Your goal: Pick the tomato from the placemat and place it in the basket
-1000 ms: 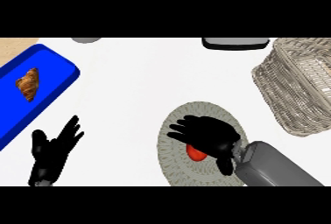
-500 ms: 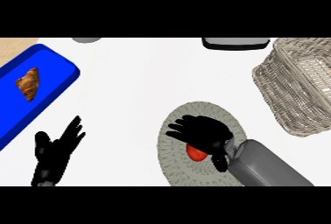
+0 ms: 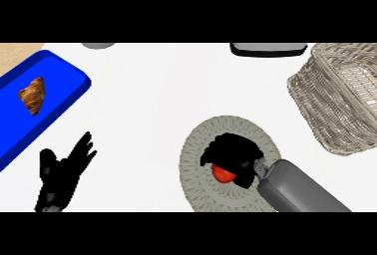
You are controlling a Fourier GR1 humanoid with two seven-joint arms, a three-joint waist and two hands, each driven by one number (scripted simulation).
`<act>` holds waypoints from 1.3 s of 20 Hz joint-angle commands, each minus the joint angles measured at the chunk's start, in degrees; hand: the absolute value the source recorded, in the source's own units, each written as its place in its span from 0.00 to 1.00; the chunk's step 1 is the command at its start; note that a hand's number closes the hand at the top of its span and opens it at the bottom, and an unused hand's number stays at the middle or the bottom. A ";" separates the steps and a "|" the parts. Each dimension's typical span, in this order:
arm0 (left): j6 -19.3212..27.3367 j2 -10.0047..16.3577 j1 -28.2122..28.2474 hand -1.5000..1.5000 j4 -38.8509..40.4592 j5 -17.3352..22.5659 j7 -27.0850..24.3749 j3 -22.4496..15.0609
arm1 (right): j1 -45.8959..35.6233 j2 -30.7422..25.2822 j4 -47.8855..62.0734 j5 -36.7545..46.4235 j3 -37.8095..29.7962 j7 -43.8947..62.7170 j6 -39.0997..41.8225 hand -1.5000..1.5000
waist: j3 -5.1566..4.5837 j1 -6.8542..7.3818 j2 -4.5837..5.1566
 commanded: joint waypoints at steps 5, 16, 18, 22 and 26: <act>-0.65 -0.40 1.40 0.50 1.64 -0.52 3.23 -0.36 | -0.40 0.30 5.27 7.42 1.96 -6.64 -8.91 1.00 | -0.76 0.25 0.60; -0.53 -0.42 5.68 0.50 2.68 -0.09 0.00 1.71 | 13.33 -5.96 -4.05 8.02 -6.56 4.84 -13.62 1.00 | -0.81 -3.97 -0.19; 0.25 0.39 7.09 0.50 1.73 0.25 0.33 3.34 | 19.18 -8.32 -6.64 6.57 -10.73 8.60 -15.96 1.00 | -0.79 -6.72 -0.74; 0.56 -0.47 6.29 0.50 0.18 0.51 2.33 2.62 | 28.18 -10.06 -19.13 1.68 -16.69 10.19 -20.65 1.00 | -0.80 -5.69 -0.36; 0.30 -0.56 9.16 0.50 -0.24 0.78 0.60 3.04 | 30.54 2.66 -25.24 -17.77 -23.95 9.41 -20.54 1.00 | -0.67 -6.29 -0.11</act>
